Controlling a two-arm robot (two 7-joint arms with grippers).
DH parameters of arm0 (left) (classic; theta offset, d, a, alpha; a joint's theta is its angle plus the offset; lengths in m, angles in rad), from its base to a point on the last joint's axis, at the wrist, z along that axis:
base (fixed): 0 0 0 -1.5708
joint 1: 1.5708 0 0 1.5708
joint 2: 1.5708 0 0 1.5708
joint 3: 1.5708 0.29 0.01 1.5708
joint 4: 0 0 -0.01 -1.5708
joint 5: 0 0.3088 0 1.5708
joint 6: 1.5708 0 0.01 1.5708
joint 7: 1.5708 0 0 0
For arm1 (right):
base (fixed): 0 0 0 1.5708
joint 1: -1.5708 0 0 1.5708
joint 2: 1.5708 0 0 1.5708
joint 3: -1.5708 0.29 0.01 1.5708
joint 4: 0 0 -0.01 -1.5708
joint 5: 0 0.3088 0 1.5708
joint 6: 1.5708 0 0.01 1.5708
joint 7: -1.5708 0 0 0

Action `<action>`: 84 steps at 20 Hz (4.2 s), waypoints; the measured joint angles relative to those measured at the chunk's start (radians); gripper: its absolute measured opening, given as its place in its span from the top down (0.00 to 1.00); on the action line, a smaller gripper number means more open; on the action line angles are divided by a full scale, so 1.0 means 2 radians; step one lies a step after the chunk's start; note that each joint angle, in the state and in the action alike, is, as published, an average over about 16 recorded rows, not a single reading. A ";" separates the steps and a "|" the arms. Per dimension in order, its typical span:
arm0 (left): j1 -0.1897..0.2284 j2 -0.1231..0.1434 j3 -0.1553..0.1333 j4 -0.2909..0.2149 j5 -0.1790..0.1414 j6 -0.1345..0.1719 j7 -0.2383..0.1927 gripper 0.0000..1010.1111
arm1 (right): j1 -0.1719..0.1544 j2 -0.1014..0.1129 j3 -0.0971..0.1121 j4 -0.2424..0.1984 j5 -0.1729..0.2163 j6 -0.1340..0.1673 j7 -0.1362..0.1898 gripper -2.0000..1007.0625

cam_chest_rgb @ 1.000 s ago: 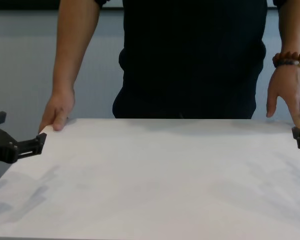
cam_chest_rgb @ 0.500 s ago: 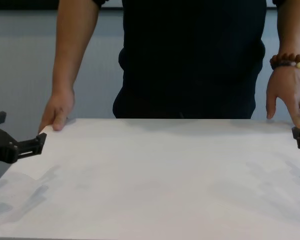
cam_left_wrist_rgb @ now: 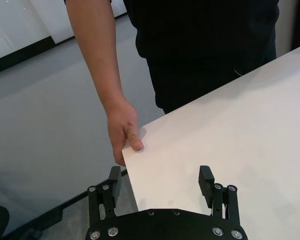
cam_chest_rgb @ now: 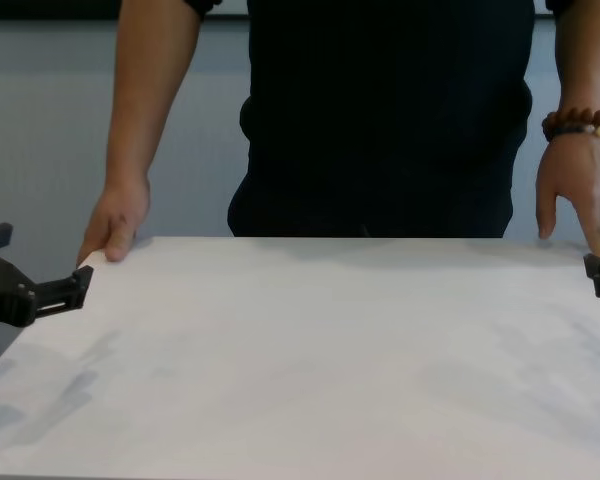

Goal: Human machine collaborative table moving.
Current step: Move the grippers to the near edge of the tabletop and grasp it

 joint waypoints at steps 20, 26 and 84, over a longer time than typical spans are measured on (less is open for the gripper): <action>0.003 0.002 -0.001 -0.006 0.002 -0.002 -0.002 0.01 | -0.002 0.002 -0.001 -0.005 -0.005 0.005 -0.001 0.01; 0.021 0.015 -0.008 -0.031 0.009 -0.005 -0.004 0.01 | -0.013 0.010 -0.002 -0.026 -0.021 0.022 -0.005 0.01; 0.306 0.093 -0.057 -0.151 0.321 -0.049 0.134 0.01 | -0.226 0.114 -0.033 -0.234 -0.289 0.157 -0.046 0.01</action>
